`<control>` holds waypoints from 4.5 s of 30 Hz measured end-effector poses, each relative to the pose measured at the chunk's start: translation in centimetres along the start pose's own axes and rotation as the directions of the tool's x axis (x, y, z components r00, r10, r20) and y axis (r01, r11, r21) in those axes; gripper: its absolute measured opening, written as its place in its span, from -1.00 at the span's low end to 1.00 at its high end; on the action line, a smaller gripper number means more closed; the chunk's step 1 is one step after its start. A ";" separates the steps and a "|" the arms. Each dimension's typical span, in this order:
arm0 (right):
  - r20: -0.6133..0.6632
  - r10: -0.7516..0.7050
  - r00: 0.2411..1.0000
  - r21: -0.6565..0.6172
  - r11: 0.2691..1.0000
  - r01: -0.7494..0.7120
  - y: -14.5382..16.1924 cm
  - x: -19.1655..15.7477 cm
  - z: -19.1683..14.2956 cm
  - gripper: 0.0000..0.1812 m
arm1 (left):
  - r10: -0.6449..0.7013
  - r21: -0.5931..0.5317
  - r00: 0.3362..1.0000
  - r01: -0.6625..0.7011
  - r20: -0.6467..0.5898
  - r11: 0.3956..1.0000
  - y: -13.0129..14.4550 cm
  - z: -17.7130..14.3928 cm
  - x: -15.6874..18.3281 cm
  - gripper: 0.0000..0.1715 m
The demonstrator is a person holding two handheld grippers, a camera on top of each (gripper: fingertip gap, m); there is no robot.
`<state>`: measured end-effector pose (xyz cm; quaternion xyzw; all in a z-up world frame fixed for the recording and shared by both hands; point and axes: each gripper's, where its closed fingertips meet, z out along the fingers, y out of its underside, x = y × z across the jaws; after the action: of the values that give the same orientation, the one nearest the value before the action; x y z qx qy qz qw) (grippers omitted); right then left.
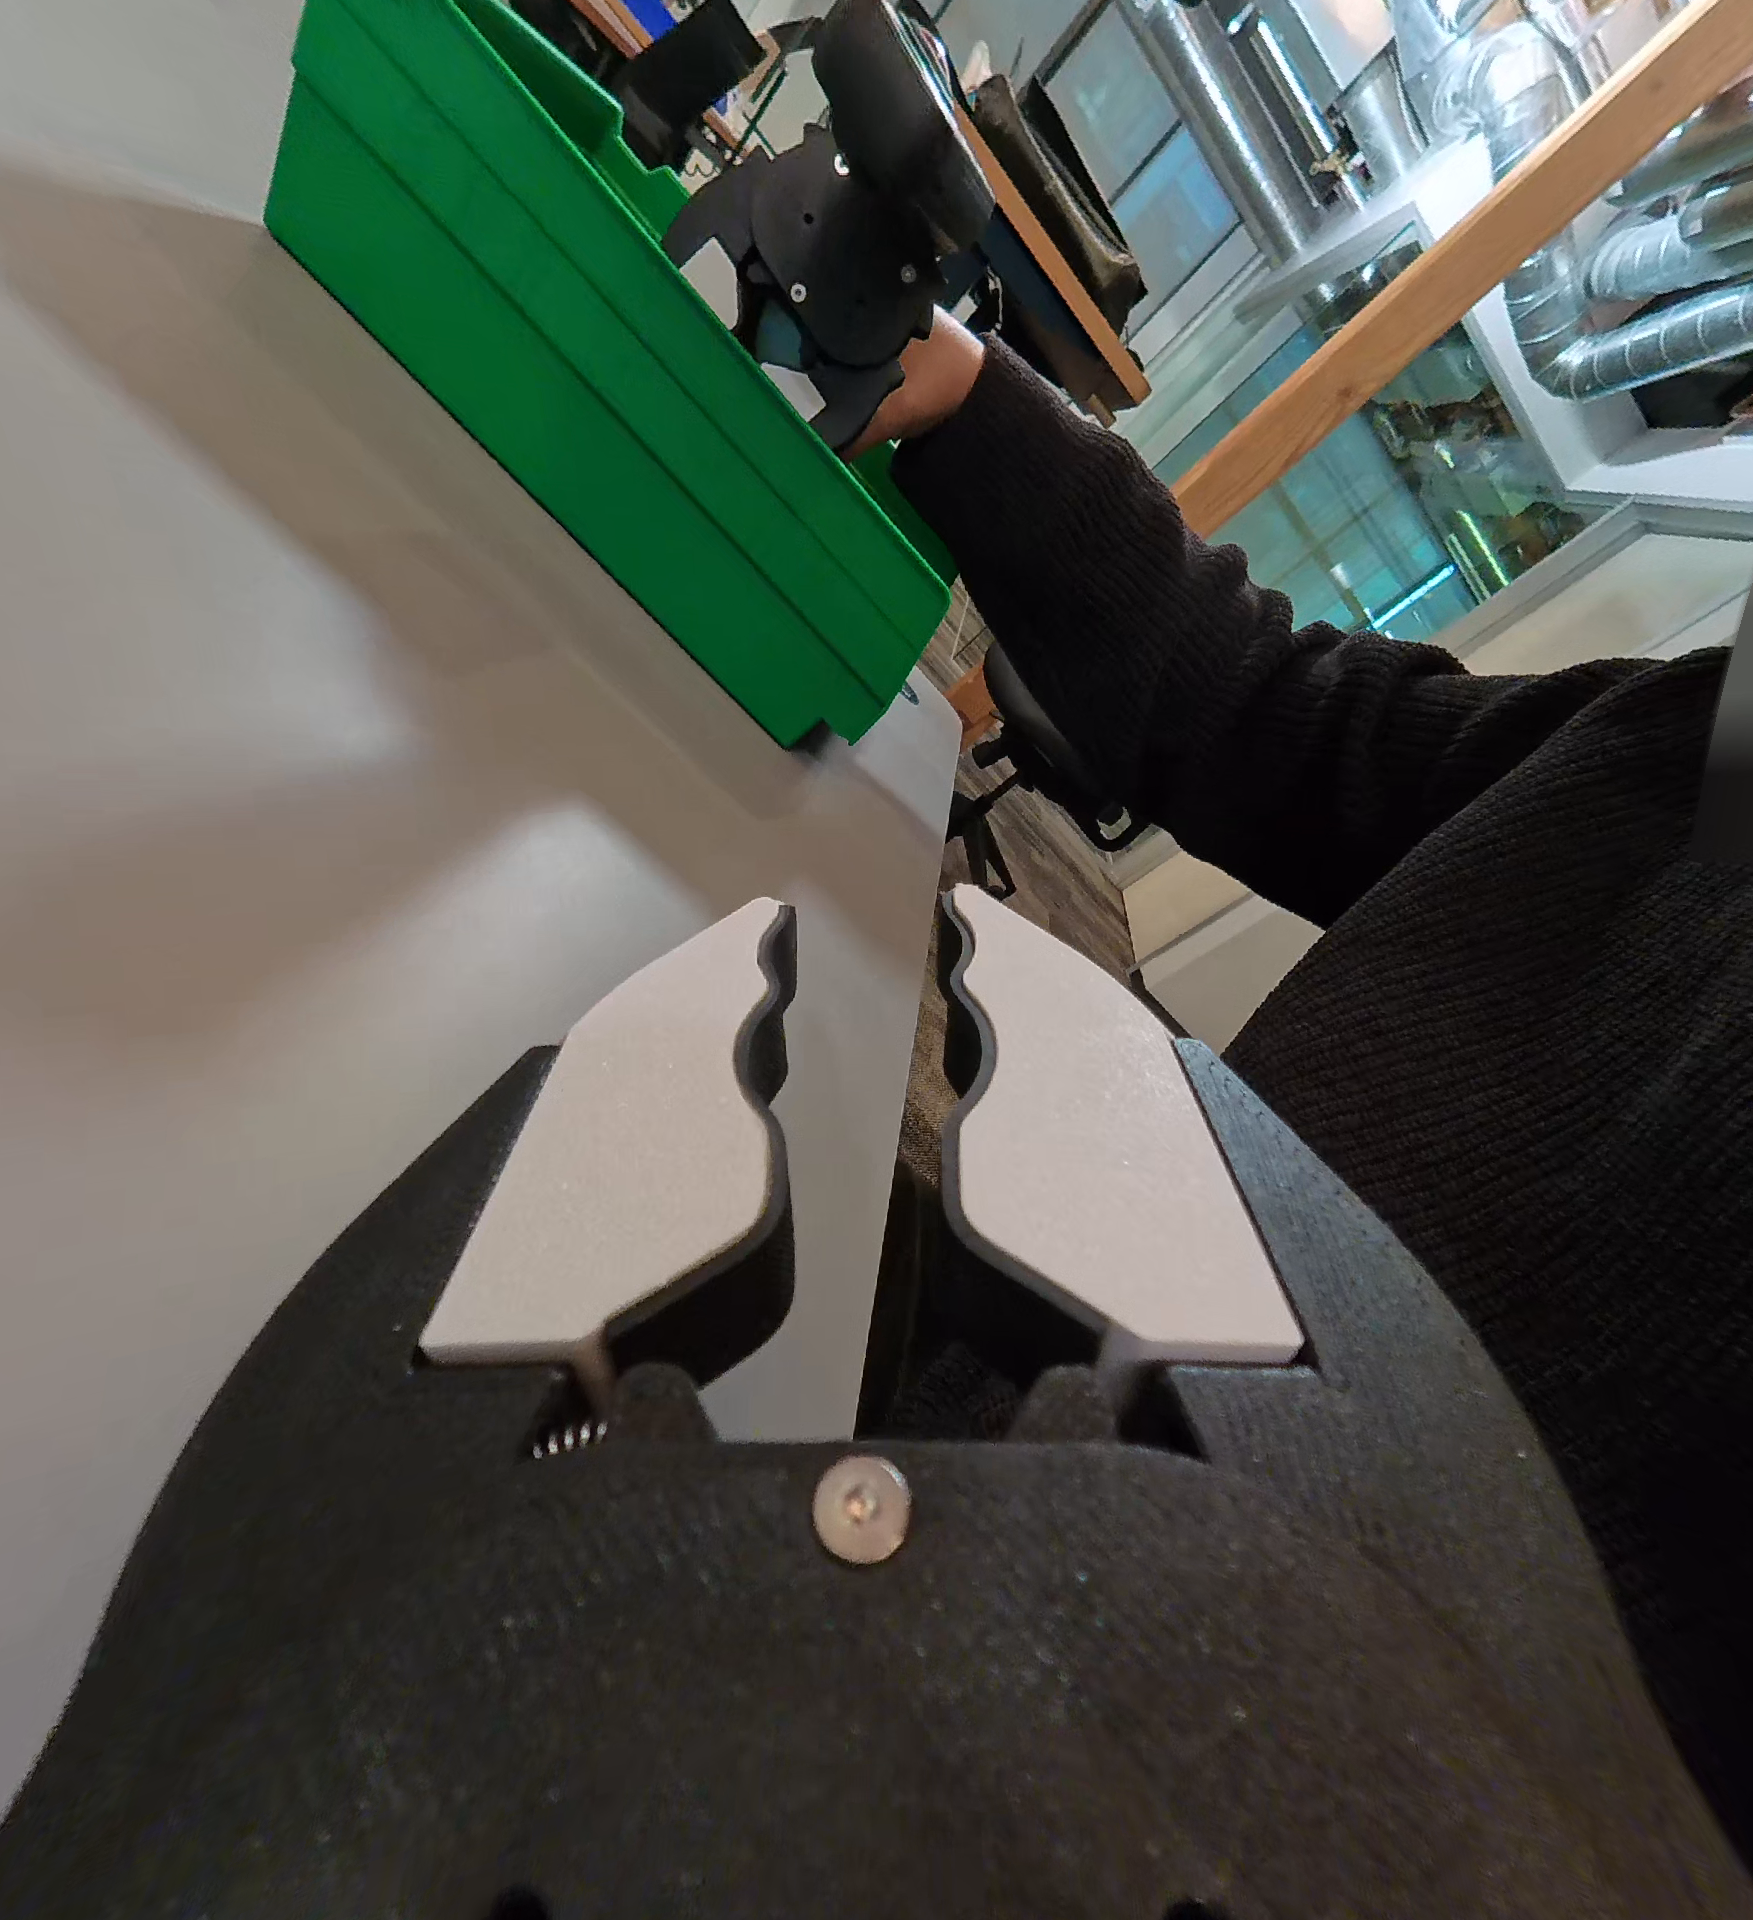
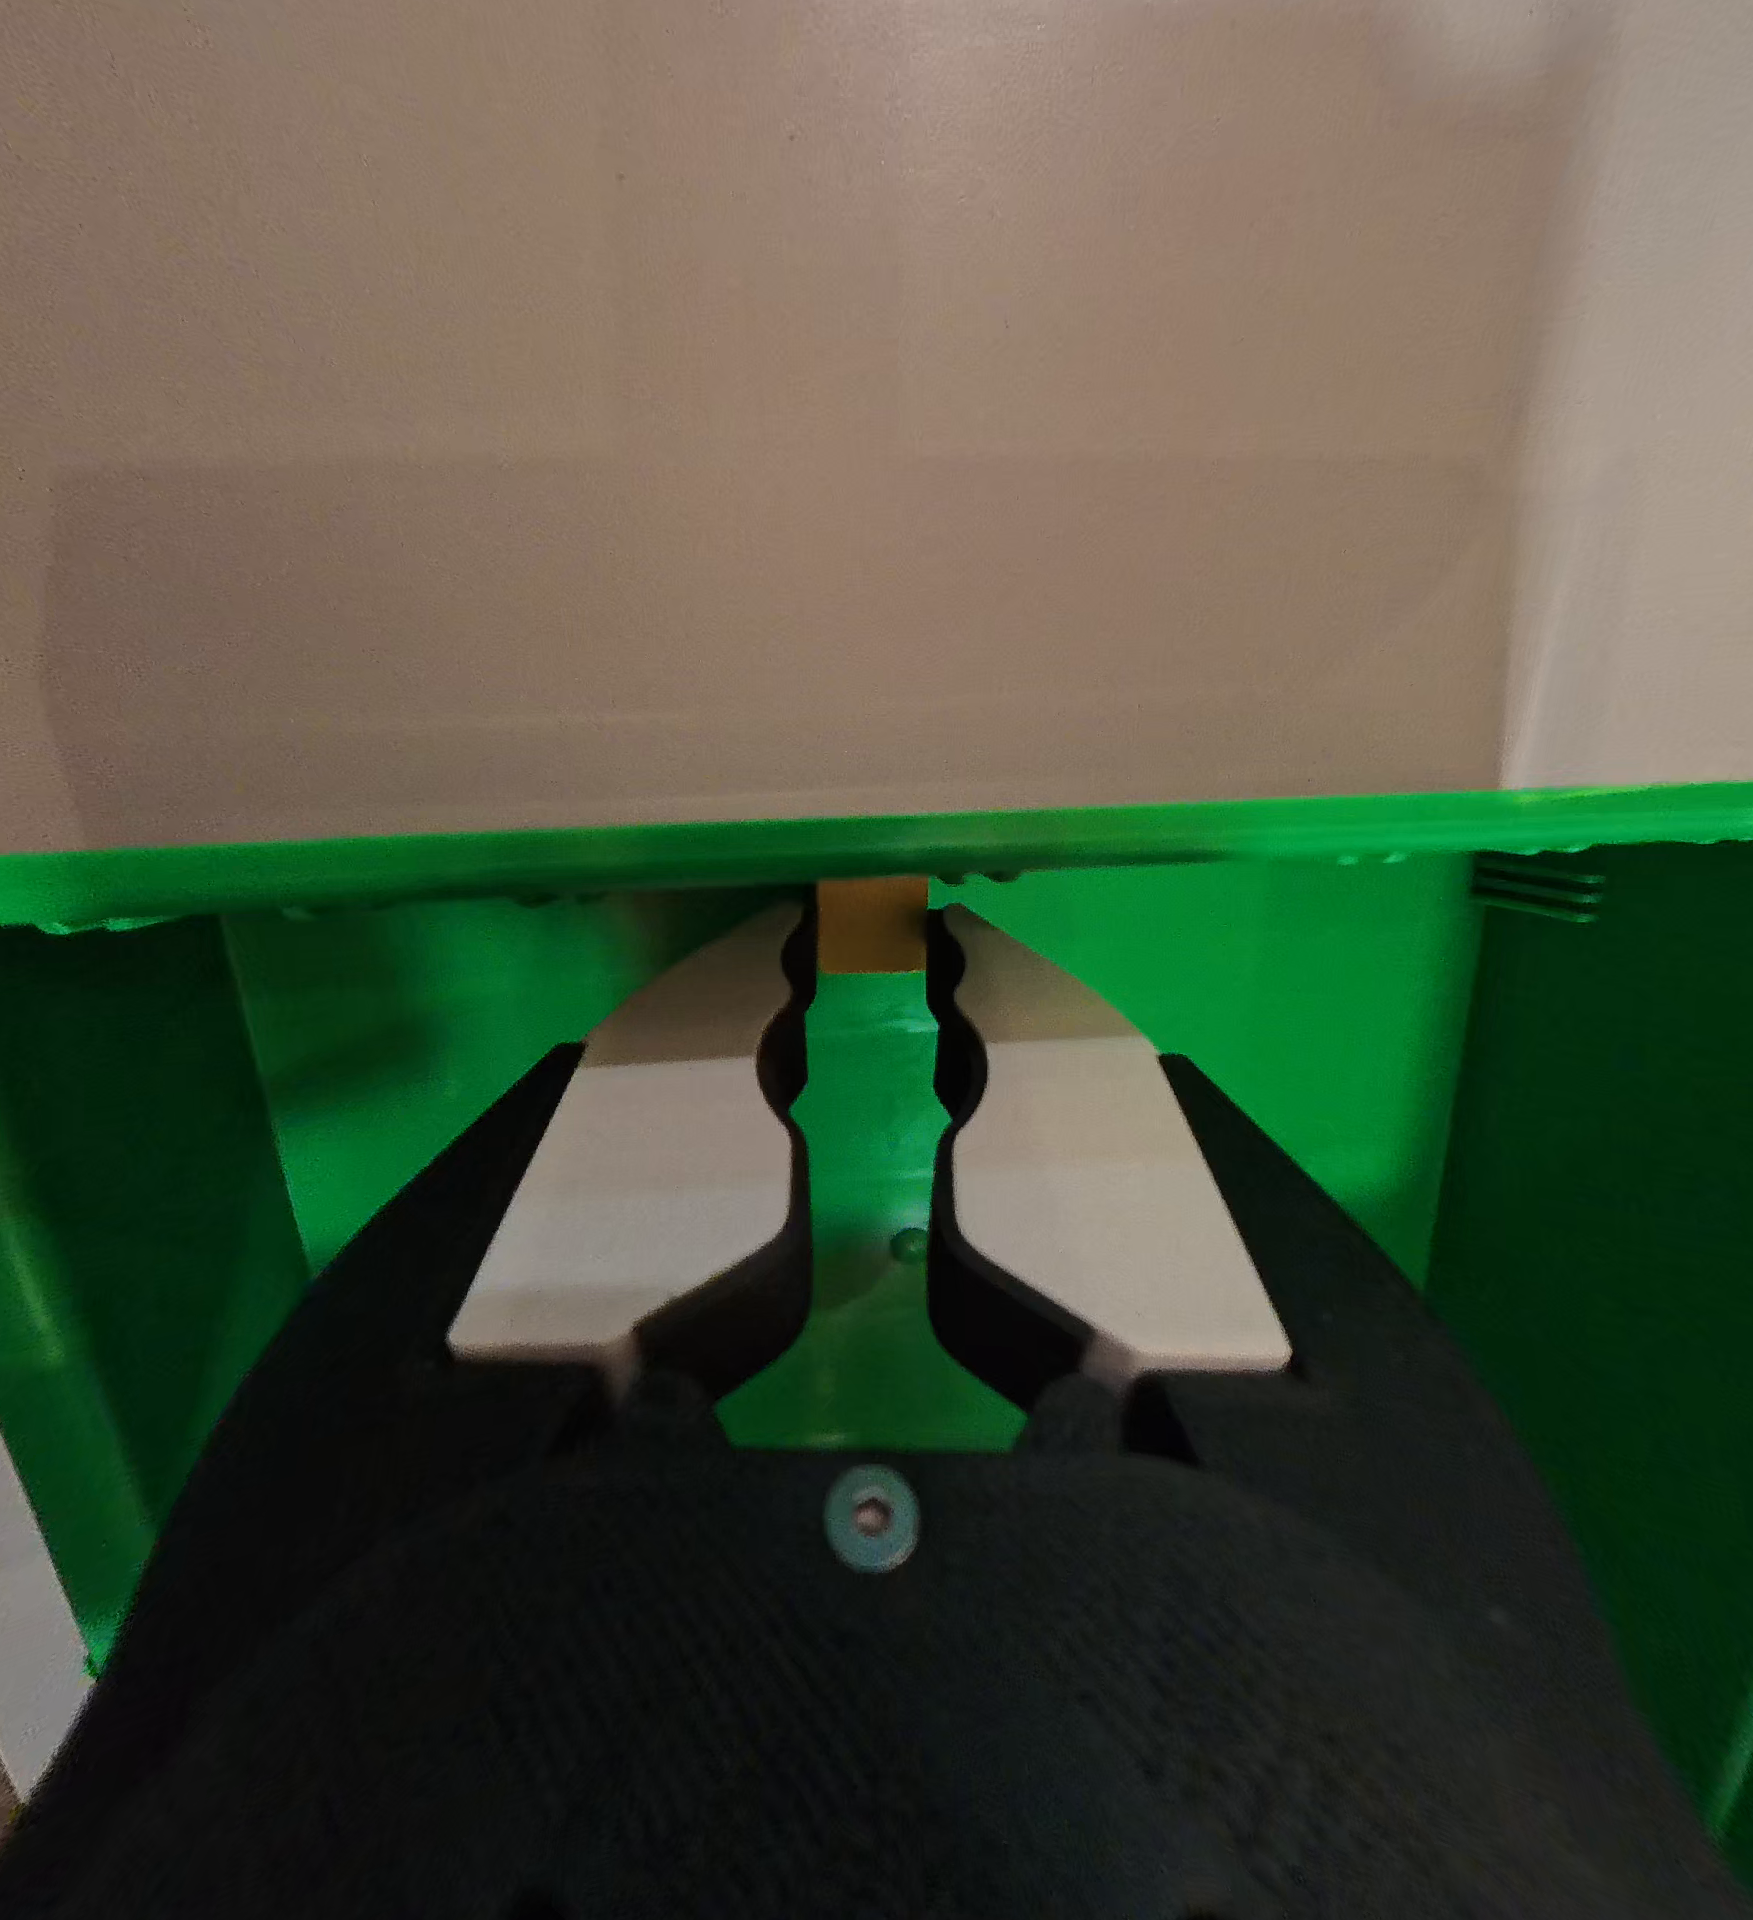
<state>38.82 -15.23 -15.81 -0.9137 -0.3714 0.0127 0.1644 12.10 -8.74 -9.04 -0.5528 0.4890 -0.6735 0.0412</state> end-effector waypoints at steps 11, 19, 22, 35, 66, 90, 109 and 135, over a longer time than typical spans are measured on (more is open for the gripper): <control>0.001 0.026 1.000 -0.021 0.999 -0.026 0.6 -0.7 -0.2 -0.49 | -0.011 -0.007 0.999 0.010 -0.043 1.000 -0.1 -0.1 0.5 -0.77; -0.088 0.030 0.996 0.020 0.999 -0.028 0.5 0.0 -2.9 -0.56 | -0.003 -0.002 0.998 0.003 -0.064 1.000 0.1 -0.2 1.1 -0.78; -0.120 0.058 0.991 0.068 0.996 -0.050 0.1 0.2 -4.1 -0.57 | 0.007 0.011 0.998 -0.006 -0.062 1.000 0.0 -0.5 1.3 -0.78; -0.220 0.125 0.967 0.039 0.992 -0.119 2.5 1.4 -0.5 -1.00 | 0.007 0.026 0.999 -0.006 -0.046 1.000 0.4 -1.5 1.6 -0.77; 0.025 0.349 0.937 0.841 0.499 -0.208 -24.6 -11.9 -12.0 -0.74 | 0.130 0.149 0.984 -0.148 0.124 0.978 -5.9 -3.3 1.0 -0.54; 0.450 0.386 0.805 0.616 0.518 -0.593 -30.1 -22.2 2.7 -0.84 | 0.497 -0.604 0.502 0.064 0.708 0.795 -9.3 -34.4 -13.0 -0.57; 0.424 0.319 0.847 0.560 0.643 -0.523 -29.2 -23.4 4.5 -0.86 | 0.810 -0.990 0.569 0.069 0.142 0.125 -6.0 -34.9 -18.4 -0.41; 0.490 0.328 0.808 0.624 0.515 -0.588 -29.8 -22.3 2.1 -0.89 | 0.590 -0.237 0.668 -0.548 0.454 0.802 -15.6 -24.7 0.8 -0.68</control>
<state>2.28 -9.91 -10.72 -0.8115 -0.0941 0.3518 0.4569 0.00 14.00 4.71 -0.5303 0.6347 -0.4369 0.3536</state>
